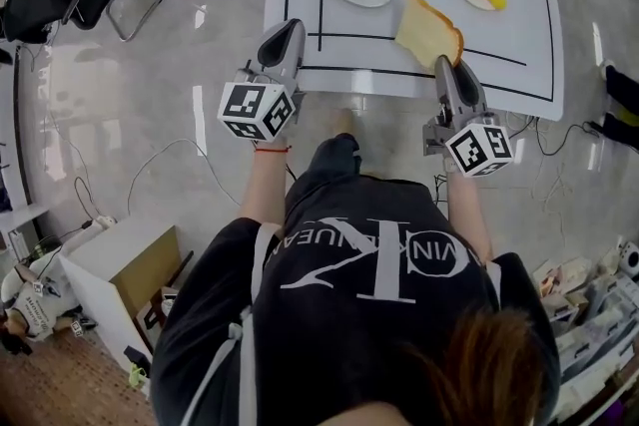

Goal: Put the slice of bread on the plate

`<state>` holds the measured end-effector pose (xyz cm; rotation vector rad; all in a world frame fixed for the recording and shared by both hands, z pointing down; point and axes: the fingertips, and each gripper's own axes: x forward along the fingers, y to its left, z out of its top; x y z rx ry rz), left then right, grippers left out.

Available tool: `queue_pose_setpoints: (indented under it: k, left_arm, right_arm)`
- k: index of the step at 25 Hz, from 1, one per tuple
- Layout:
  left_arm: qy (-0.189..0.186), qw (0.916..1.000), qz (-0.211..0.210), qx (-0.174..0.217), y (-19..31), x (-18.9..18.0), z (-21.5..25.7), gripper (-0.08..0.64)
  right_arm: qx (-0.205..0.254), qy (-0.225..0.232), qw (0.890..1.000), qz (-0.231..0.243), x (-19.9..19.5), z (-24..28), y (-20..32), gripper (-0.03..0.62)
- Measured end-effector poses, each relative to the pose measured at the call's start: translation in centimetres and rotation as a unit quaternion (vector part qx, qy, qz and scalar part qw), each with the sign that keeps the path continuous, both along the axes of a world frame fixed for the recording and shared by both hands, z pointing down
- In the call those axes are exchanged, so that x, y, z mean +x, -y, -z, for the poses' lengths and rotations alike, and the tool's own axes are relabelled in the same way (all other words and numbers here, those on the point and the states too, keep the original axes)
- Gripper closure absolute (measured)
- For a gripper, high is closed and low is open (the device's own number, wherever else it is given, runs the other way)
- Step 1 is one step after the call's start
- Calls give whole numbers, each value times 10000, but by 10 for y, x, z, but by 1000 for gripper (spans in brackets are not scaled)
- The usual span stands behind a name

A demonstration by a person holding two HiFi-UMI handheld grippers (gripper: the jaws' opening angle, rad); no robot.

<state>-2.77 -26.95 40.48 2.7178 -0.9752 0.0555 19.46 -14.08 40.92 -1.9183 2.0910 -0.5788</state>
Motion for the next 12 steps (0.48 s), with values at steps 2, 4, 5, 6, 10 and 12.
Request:
queue_pose_setpoints:
  k: [2, 4, 5, 6, 10, 12]
  left_arm:
    - [-24, 10000, -58, 6, 14, 2, 0, 549]
    - [-40, 9999, -128, 11, 26, 4, 0, 549]
    - [-39, 9999, -161, 9, 31, 4, -1, 549]
    - [-38, 9998, -184, 4, 35, 4, -3, 549]
    - [-74, 9998, -178, -55, 52, 2, -9, 549]
    - [-51, 9997, -208, -132, 53, 3, -15, 549]
  right_arm:
    - [-21, -10, 10000, -27, -1, 0, 12, 502]
    - [-19, -18, 10000, -58, -2, 0, 23, 502]
    - [-10, -9, 10000, -73, -4, 1, 28, 502]
    - [7, 17, 10000, -83, -5, 2, 32, 502]
    - [77, 289, 9996, -19, -12, 5, 50, 502]
    - [8, 476, 9989, 48, -16, 2, 57, 502]
